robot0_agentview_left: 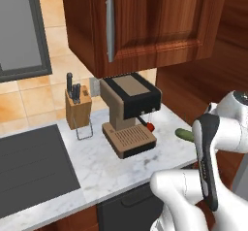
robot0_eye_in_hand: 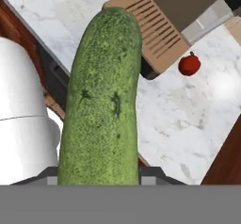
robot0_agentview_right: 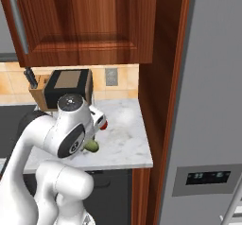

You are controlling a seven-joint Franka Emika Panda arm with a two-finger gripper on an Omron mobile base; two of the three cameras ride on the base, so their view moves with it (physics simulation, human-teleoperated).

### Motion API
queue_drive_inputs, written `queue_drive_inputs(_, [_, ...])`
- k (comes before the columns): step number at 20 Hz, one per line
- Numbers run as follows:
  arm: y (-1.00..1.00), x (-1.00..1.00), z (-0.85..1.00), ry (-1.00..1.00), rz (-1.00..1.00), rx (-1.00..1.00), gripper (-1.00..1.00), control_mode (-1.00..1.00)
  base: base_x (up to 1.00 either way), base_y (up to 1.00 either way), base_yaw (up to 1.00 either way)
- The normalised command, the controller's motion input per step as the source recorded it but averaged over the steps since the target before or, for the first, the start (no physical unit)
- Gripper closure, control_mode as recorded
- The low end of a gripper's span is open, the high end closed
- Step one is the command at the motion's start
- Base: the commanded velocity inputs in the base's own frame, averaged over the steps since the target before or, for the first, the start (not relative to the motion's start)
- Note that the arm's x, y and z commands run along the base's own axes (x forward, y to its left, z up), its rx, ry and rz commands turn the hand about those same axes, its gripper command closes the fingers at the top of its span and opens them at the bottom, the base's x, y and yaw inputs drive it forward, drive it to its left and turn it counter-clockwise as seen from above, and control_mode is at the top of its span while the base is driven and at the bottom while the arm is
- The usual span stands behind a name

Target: Place the liquor on the top shelf of the fridge to keep it out of children's reach, and place the cucumber and bell pepper on lower shelves for easy access.

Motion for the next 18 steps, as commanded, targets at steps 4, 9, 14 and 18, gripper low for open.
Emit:
queue_drive_inputs(4, [0.33,-0.53,1.0,-0.18,0.08,-0.09,1.0,-1.0,0.0,0.0,0.0])
queue_drive_inputs(9, [0.22,-0.42,0.93,-0.12,0.06,-0.1,1.0,-1.0,0.0,0.0,0.0])
queue_drive_inputs(14, [0.11,-0.28,0.66,-0.1,0.01,-0.1,1.0,-1.0,0.0,0.0,0.0])
queue_drive_inputs(18, [0.0,-0.22,0.52,-0.07,0.03,-0.08,1.0,-1.0,0.0,0.0,0.0])
